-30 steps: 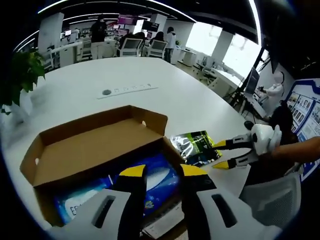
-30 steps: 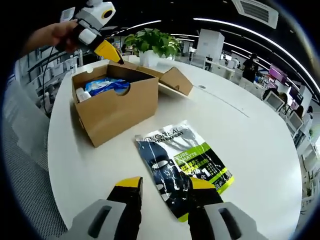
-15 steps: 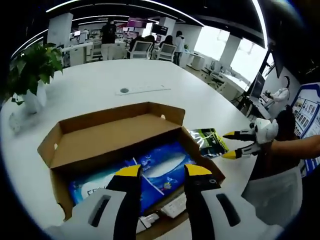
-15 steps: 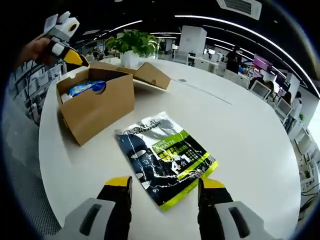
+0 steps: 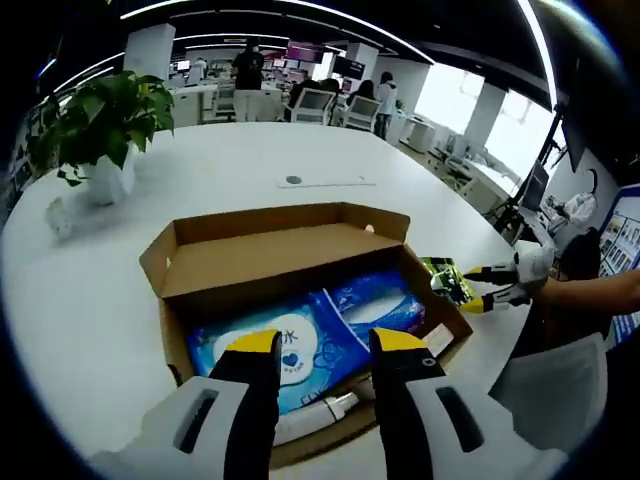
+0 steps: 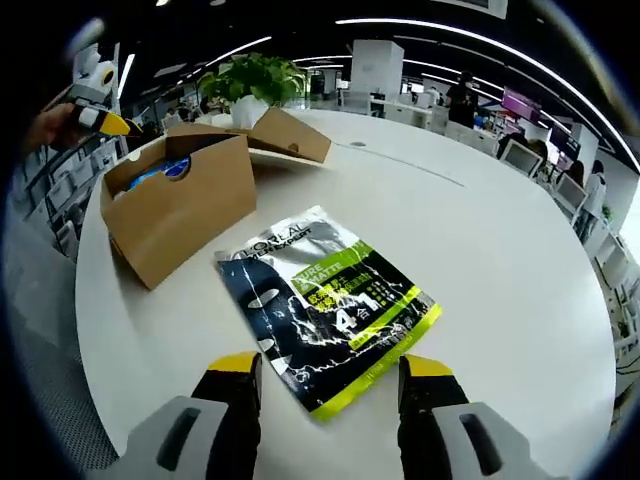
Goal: Operate the shoe box by opening the lid, removing the specified soft item, and placing it in the target area until the item is outside and the box remains undamaged.
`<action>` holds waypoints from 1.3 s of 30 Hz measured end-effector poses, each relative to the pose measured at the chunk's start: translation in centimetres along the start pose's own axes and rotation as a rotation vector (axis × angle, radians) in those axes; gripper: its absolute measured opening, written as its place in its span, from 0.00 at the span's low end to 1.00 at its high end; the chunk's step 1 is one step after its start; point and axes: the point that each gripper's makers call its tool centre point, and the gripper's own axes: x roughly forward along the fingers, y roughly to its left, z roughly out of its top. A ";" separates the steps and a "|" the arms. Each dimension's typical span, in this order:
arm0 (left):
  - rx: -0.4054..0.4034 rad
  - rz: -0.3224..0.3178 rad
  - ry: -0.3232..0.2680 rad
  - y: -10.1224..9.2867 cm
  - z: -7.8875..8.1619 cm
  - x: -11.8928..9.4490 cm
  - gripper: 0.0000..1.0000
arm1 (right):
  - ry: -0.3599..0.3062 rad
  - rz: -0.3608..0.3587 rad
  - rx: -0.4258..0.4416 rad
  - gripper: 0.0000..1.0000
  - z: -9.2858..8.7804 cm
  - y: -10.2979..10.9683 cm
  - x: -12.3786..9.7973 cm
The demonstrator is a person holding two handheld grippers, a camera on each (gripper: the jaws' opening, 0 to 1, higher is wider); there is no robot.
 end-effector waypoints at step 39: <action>-0.053 0.114 -0.023 5.7 -2.9 -6.5 0.37 | 0.043 0.090 -0.152 0.53 2.8 -1.8 2.0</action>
